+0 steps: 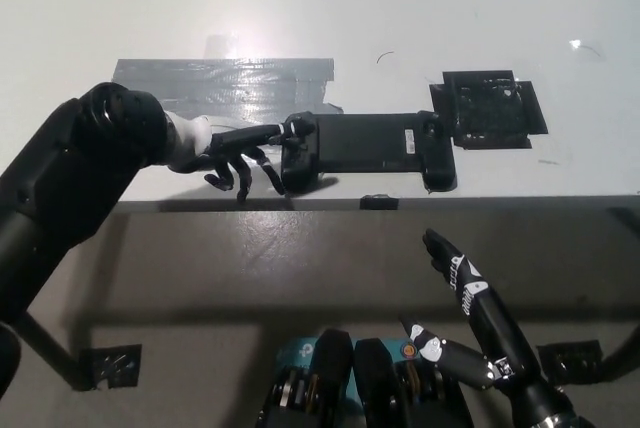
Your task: A controller is being placed at the center of the desk near the left hand and the robot uses its left hand's index finger to press a button at the left area of the controller
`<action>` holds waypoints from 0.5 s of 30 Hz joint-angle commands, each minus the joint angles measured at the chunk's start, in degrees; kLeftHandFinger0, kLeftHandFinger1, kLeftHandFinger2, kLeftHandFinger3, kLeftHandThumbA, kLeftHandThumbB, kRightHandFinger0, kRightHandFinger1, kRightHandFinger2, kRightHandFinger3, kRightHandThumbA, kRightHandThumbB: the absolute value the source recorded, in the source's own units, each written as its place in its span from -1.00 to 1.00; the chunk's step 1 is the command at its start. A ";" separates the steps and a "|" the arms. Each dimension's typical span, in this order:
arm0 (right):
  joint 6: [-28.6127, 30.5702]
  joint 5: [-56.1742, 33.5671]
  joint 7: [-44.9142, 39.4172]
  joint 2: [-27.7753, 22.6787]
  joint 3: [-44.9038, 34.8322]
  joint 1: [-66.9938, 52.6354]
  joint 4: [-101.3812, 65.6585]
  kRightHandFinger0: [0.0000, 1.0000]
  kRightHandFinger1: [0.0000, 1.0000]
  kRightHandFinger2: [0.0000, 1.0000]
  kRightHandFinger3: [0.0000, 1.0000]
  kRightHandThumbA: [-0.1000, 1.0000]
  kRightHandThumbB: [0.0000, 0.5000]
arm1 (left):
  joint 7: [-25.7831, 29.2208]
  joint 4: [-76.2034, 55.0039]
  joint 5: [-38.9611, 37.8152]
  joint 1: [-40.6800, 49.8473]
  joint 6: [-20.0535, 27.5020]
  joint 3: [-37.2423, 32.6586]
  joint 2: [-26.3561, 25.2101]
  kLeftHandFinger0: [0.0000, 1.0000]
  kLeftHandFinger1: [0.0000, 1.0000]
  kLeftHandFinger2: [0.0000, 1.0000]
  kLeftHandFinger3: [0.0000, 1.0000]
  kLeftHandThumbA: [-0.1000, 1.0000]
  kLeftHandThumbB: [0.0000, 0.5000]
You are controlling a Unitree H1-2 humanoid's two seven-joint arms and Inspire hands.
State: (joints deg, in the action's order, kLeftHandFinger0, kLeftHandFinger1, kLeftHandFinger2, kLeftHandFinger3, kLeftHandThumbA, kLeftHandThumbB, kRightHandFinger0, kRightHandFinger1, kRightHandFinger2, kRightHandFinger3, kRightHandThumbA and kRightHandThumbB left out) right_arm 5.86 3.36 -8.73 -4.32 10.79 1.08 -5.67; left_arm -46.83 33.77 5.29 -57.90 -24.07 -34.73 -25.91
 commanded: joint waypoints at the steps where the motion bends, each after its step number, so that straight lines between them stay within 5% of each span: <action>1: -0.05 -0.12 -0.79 -0.15 0.16 0.98 -1.89 1.00 1.00 1.00 1.00 0.28 -0.19 | -5.74 1.34 4.19 7.02 -2.86 -4.39 0.98 -1.00 -0.55 0.27 1.00 1.00 1.00; 9: 0.37 0.26 -0.63 -0.28 0.06 1.19 -1.70 1.00 1.00 1.00 1.00 0.29 -0.17 | -6.62 -4.70 -7.38 3.73 -2.86 7.97 -0.54 -1.00 -0.98 -0.25 1.00 1.00 0.86; 12: 0.26 -0.05 -0.81 -0.20 0.16 1.24 -1.53 1.00 1.00 1.00 1.00 0.30 -0.16 | -5.86 -10.23 -13.17 2.88 -2.86 12.92 -2.28 -1.00 -1.00 -0.33 1.00 1.00 0.89; 15: -0.34 -0.28 -0.85 -0.21 0.04 1.22 -1.74 1.00 1.00 1.00 1.00 0.29 -0.12 | -3.31 -17.86 -20.53 3.45 -2.86 17.71 -4.38 -1.00 -1.00 -0.66 1.00 1.00 0.96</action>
State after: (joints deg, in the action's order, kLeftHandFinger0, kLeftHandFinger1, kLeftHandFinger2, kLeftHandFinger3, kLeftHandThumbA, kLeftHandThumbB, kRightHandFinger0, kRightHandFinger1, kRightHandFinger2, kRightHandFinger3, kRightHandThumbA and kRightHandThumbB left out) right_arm 5.78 3.35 -8.81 -4.39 10.79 1.36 -5.64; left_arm -48.98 25.38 -1.54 -52.77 -25.55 -23.17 -26.92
